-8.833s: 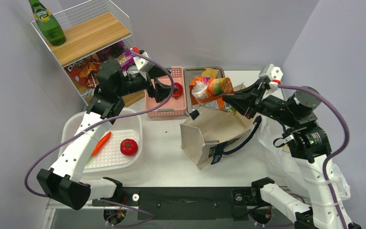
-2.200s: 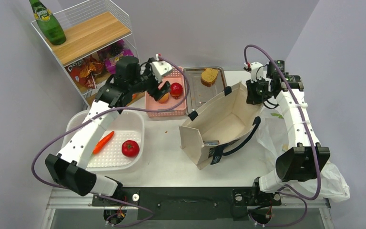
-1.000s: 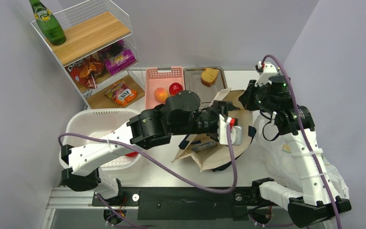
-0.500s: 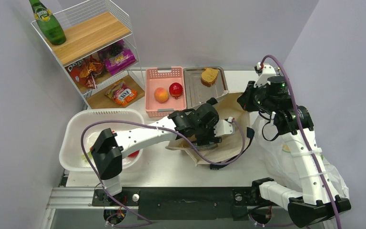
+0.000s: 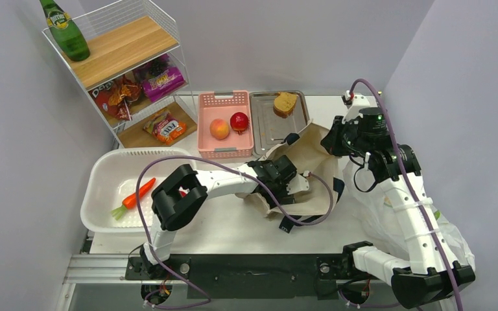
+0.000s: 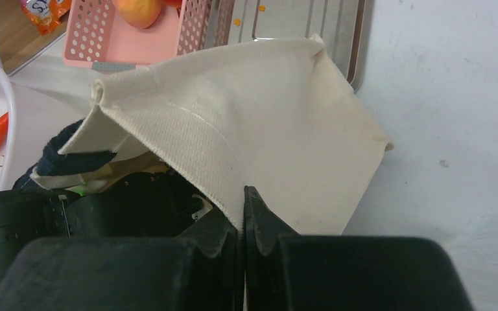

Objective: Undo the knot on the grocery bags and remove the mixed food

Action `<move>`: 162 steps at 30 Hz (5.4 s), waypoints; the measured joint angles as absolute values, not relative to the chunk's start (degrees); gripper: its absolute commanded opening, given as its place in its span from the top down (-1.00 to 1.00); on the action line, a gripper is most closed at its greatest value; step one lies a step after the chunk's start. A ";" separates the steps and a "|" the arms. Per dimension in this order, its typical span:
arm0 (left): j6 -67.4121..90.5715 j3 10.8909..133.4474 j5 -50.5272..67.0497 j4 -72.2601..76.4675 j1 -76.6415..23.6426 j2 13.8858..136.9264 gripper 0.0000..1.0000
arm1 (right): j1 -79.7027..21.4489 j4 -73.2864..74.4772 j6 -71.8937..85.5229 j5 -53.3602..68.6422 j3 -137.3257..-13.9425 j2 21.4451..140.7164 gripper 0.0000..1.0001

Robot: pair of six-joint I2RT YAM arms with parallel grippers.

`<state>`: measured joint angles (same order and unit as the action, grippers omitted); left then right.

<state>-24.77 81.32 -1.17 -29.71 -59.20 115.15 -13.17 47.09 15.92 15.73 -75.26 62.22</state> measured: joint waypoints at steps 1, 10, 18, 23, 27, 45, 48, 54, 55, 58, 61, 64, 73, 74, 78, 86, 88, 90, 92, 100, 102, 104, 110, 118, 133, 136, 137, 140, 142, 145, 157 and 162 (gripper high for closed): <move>-24.53 81.52 -1.72 -29.12 -59.20 115.50 -0.46 | -13.17 47.00 15.88 15.70 -75.07 62.24 1.00; -22.37 84.09 -2.70 -29.74 -59.24 117.43 1.00 | -11.94 46.72 15.03 16.03 -73.78 62.67 1.00; -20.80 83.46 3.77 -30.89 -58.39 114.54 1.00 | -7.90 46.28 12.62 19.44 -73.78 64.40 1.00; -18.83 84.51 10.09 -32.56 -57.54 108.77 1.00 | -6.66 46.13 11.20 20.32 -73.69 65.39 1.00; -16.51 88.58 15.66 -33.21 -56.05 105.51 1.00 | -6.24 45.52 10.31 20.75 -73.52 65.41 1.00; -4.71 93.08 32.99 -26.39 -45.17 98.26 1.00 | -3.29 42.61 6.04 27.09 -75.99 65.17 -0.32; -6.50 83.68 32.67 -17.63 -44.62 90.63 1.00 | -3.03 41.32 5.41 29.93 -76.88 63.72 -0.38; -11.03 74.74 29.69 0.91 -45.74 82.06 1.00 | -3.29 33.89 8.47 37.08 -75.99 56.07 -0.41; -11.25 74.48 29.15 3.01 -45.91 81.89 1.00 | -3.70 31.40 10.02 37.76 -75.37 54.57 -0.41; -11.18 74.37 25.91 9.04 -46.87 81.87 1.00 | -7.03 24.43 14.52 37.95 -73.49 51.92 -0.41; -7.88 75.29 23.09 12.14 -47.31 82.17 1.00 | -11.60 18.92 17.56 37.74 -72.73 51.09 -0.42; -2.22 79.83 20.10 12.91 -47.53 84.31 1.00 | -13.19 13.76 19.86 37.12 -71.11 50.74 -0.42; 15.20 90.52 12.19 14.35 -47.53 86.41 1.00 | -16.10 4.08 22.94 32.77 -64.95 50.39 -0.42; 16.51 91.07 12.05 14.37 -47.53 86.41 1.00 | -16.71 3.46 22.65 32.40 -64.84 50.37 -0.43; 20.45 92.03 11.90 14.44 -47.70 86.48 1.00 | -19.16 2.68 21.21 31.05 -64.84 50.37 -0.43; 22.74 93.08 13.74 14.46 -50.02 88.86 1.00 | -25.08 4.38 18.26 26.33 -67.02 52.07 -0.43; 23.07 93.69 14.20 14.41 -50.59 89.25 1.00 | -26.06 5.69 17.12 24.97 -67.42 52.56 -0.38; 23.24 93.97 14.68 14.46 -51.05 89.27 1.00 | -26.74 6.24 16.36 23.18 -67.64 53.12 -0.21; 23.24 94.28 15.09 14.46 -51.68 89.27 1.00 | -27.07 6.57 15.68 22.20 -67.72 53.45 0.19; 21.19 94.32 15.92 14.20 -51.88 89.19 0.37 | -27.81 7.62 13.91 21.71 -68.03 52.97 1.00; 20.18 94.35 16.25 13.21 -51.94 88.86 0.17 | -27.86 8.16 13.67 21.89 -67.85 52.56 1.00; 19.20 94.56 16.84 11.42 -51.88 88.47 0.07 | -28.16 8.36 13.43 22.11 -67.20 51.86 1.00; 18.90 95.92 20.03 6.17 -50.65 88.09 -0.13 | -28.27 8.21 12.45 23.33 -65.54 51.07 1.00; 16.29 98.21 21.67 4.47 -47.40 86.67 -0.29 | -27.73 10.20 12.43 22.39 -65.17 51.03 1.00; 19.77 99.39 22.68 3.86 -46.68 85.62 -0.47 | -27.83 9.04 12.32 22.68 -62.96 50.72 1.00; 21.26 99.90 22.76 3.57 -46.65 86.17 -0.48 | -27.99 8.36 11.92 22.74 -62.43 50.26 1.00; 21.65 100.18 22.76 3.38 -46.65 86.46 -0.49 | -28.18 8.01 11.68 22.72 -62.24 50.11 1.00; 22.50 100.55 22.79 2.72 -46.65 87.31 -0.49 | -28.62 7.22 11.03 22.94 -61.95 50.00 1.00; 22.90 100.55 22.79 2.31 -46.65 87.70 -0.47 | -28.91 6.81 10.70 22.96 -61.89 50.02 1.00; 23.40 100.55 22.79 1.96 -46.65 88.05 -0.26 | -29.17 6.28 10.07 22.96 -61.84 50.00 1.00; 27.16 100.49 23.79 4.51 -45.45 88.01 1.00 | -29.76 6.09 8.36 23.31 -61.32 50.13 -0.08; 25.08 100.49 23.51 3.73 -44.21 87.99 1.00 | -29.78 6.52 7.81 23.33 -61.78 50.30 -0.48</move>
<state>25.08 100.49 23.51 3.73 -44.21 87.99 -29.78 6.52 7.81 23.33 -61.78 50.30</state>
